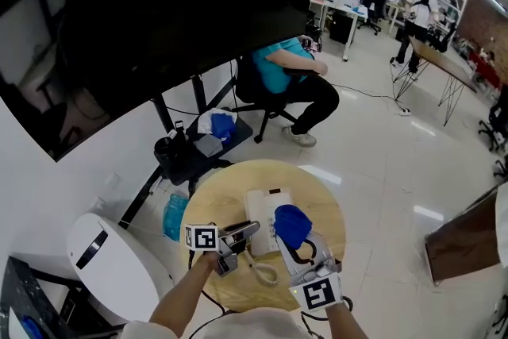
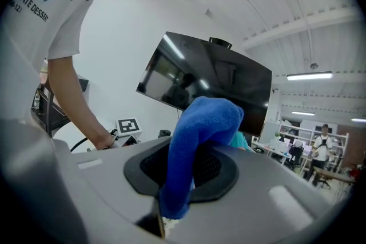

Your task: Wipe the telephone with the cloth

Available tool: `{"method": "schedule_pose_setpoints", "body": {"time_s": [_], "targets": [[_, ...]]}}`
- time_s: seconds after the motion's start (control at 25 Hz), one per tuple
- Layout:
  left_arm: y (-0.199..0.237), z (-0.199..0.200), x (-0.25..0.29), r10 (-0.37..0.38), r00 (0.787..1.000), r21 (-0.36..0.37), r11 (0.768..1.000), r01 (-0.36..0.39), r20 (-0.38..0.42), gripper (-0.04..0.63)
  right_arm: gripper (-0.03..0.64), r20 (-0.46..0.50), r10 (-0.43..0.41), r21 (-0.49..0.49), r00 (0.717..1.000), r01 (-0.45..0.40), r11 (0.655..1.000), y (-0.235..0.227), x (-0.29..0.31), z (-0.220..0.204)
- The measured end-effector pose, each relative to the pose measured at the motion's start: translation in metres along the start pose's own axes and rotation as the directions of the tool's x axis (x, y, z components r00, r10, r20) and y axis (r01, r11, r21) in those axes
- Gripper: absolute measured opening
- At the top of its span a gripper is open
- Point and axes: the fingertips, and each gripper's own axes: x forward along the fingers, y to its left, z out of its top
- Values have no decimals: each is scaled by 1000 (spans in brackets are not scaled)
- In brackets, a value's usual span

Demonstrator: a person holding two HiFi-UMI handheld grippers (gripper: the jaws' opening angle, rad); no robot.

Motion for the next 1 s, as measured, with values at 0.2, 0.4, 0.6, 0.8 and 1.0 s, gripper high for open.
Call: {"method": "schedule_pose_setpoints", "body": {"time_s": [0.2, 0.4, 0.6, 0.8, 1.0], "targets": [[23, 1, 0, -9, 999, -62, 998, 12, 36, 77, 61, -28, -8, 15, 1000, 9, 1000, -1, 4, -8], [38, 0, 5, -17, 999, -102, 995, 21, 37, 75, 61, -63, -2, 26, 998, 3, 1000, 3, 9, -17], [50, -2, 7, -22, 999, -146, 989, 29, 50, 77, 61, -86, 7, 37, 996, -4, 999, 8, 14, -25], [58, -2, 6, -10, 999, -149, 989, 17, 47, 75, 61, -106, 13, 34, 994, -9, 999, 9, 17, -29], [58, -5, 8, -64, 996, -191, 979, 75, 63, 77, 61, -109, 23, 42, 994, -19, 999, 15, 20, -34]]}}
